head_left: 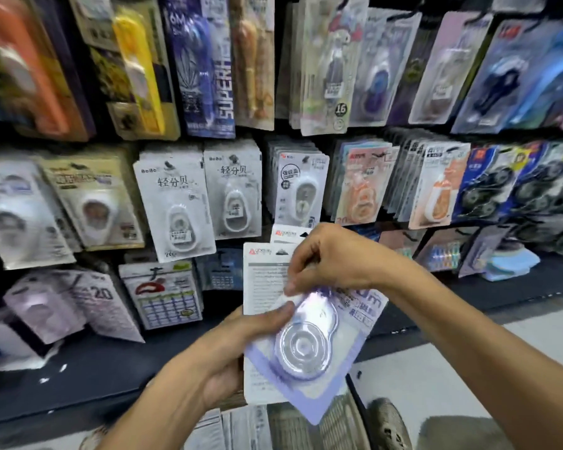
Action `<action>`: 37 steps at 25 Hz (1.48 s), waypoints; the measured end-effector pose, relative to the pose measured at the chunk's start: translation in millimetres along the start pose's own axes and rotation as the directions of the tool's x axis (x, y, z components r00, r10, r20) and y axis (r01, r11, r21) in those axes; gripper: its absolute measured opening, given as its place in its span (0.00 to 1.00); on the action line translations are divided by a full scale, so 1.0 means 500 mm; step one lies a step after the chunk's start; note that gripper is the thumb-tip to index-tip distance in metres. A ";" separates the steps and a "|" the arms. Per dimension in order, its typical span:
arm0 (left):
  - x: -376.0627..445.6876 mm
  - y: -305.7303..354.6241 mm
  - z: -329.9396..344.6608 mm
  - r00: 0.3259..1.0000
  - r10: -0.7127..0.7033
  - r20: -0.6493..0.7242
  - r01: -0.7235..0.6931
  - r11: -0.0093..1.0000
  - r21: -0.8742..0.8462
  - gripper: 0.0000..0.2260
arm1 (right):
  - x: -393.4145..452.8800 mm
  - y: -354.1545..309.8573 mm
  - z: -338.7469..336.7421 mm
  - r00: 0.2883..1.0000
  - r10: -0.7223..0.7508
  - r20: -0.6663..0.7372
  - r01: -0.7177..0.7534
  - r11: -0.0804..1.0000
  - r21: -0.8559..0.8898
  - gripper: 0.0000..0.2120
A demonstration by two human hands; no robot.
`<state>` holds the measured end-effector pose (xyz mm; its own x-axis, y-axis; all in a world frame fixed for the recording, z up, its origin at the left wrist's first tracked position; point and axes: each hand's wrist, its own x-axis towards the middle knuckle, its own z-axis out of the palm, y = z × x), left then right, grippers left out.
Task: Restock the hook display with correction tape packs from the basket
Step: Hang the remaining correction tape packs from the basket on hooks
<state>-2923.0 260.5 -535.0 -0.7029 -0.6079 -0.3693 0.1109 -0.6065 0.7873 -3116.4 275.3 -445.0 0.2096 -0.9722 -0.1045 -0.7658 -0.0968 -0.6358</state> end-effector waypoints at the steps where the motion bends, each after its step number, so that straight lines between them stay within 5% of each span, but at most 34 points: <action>1: 0.003 0.001 0.004 0.999 0.039 -0.011 -0.039 0.999 0.000 0.23 | 0.010 -0.005 0.008 0.995 -0.024 -0.092 0.017 0.997 -0.074 0.07; 3: 0.014 0.014 0.006 0.986 0.151 -0.071 -0.152 0.988 -0.013 0.25 | 0.024 -0.003 0.025 0.882 -0.039 -0.470 -0.097 0.960 -0.262 0.17; 5: 0.028 0.038 0.001 0.921 0.347 -0.175 -0.349 0.937 0.019 0.28 | 0.016 -0.006 0.030 0.726 0.183 -0.663 -0.246 0.969 -0.002 0.29; 7: 0.035 0.057 0.000 0.777 0.543 -0.319 -0.531 0.837 0.131 0.31 | 0.009 -0.008 0.040 0.817 0.458 -0.351 -0.254 0.832 0.493 0.37; 9: 0.040 0.066 0.005 0.684 0.619 -0.386 -0.608 0.776 0.166 0.27 | 0.012 0.002 0.059 0.883 0.453 -0.128 -0.243 0.671 0.700 0.36; 14: 0.053 0.072 0.016 0.691 0.608 -0.390 -0.600 0.784 0.158 0.21 | 0.013 0.044 0.060 0.893 0.436 -0.109 -0.198 0.600 0.775 0.22; 17: 0.058 0.100 0.037 0.722 0.604 -0.338 -0.593 0.792 0.146 0.23 | 0.014 0.063 0.013 0.908 0.301 -0.292 0.101 0.518 0.849 0.21; 19: 0.062 0.133 0.050 0.739 0.611 -0.284 -0.583 0.791 0.183 0.24 | 0.012 0.103 -0.050 0.821 0.366 -0.438 0.279 0.413 0.867 0.24; 22: 0.070 0.177 0.056 0.736 0.643 -0.214 -0.588 0.763 0.271 0.18 | -0.017 0.194 -0.131 0.625 0.547 -0.557 0.195 0.582 0.790 0.19; 24: 0.081 0.183 0.052 0.738 0.635 -0.228 -0.578 0.769 0.274 0.17 | -0.034 0.252 -0.142 0.578 0.578 -0.575 0.062 0.672 0.738 0.19; 29: 0.090 0.168 0.048 0.768 0.570 -0.292 -0.561 0.819 0.120 0.23 | -0.027 0.283 -0.152 0.372 0.623 -0.689 0.068 0.721 0.689 0.19; 31: 0.091 0.170 0.055 0.770 0.569 -0.288 -0.571 0.817 0.087 0.25 | -0.022 0.278 -0.141 0.325 0.526 -0.786 -0.330 0.842 0.427 0.15; 32: 0.091 0.168 0.061 0.766 0.572 -0.294 -0.576 0.813 0.080 0.25 | -0.024 0.261 -0.128 0.339 0.415 -0.844 -0.538 0.822 0.188 0.15; 33: 0.092 0.164 0.065 0.755 0.583 -0.300 -0.590 0.804 0.078 0.23 | -0.025 0.232 -0.115 0.394 0.300 -0.869 -0.578 0.816 0.020 0.15; 35: 0.094 0.157 0.078 0.742 0.591 -0.317 -0.595 0.798 0.095 0.19 | -0.028 0.145 -0.089 0.626 0.225 -0.746 -0.221 0.969 0.106 0.14; 37: 0.098 0.145 0.087 0.767 0.573 -0.287 -0.572 0.814 0.097 0.18 | -0.013 0.068 -0.030 0.920 0.113 -0.375 0.070 0.895 0.440 0.25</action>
<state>-2979.9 209.2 -474.6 -0.2740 -0.9614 0.0261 0.4246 -0.0966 0.9002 -3153.1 275.2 -454.3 -0.1216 -0.9854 0.1189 -0.4031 -0.0604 -0.9131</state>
